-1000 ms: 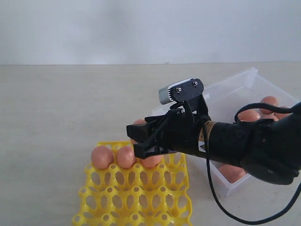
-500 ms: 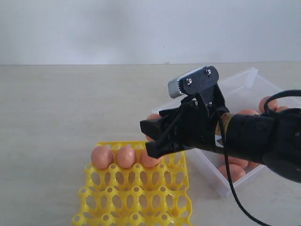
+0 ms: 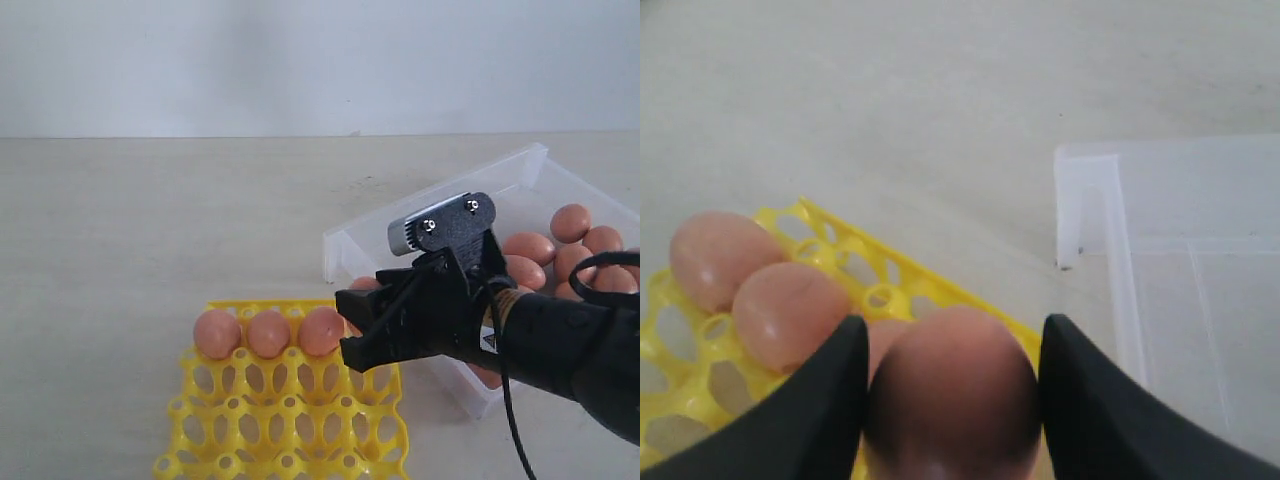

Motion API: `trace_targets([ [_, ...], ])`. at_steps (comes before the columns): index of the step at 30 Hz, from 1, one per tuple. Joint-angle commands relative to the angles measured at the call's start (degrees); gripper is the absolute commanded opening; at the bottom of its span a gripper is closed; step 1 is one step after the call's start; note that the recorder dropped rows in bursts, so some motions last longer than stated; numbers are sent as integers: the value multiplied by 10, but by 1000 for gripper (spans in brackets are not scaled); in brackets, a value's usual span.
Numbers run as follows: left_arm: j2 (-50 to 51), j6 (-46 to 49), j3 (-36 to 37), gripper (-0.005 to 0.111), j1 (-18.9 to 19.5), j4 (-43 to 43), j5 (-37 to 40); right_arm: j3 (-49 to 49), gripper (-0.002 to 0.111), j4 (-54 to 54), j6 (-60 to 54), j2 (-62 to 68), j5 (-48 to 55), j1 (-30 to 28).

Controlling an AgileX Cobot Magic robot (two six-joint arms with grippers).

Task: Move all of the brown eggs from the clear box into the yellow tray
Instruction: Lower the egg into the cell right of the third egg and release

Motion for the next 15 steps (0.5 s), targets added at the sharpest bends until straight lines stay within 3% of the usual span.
trace_targets([
  [1, -2, 2, 2, 4, -5, 0, -2, 3, 0, 6, -8, 31, -9, 0],
  [15, -2, 2, 2, 4, -5, 0, -2, 3, 0, 21, -64, 46, -29, 0],
])
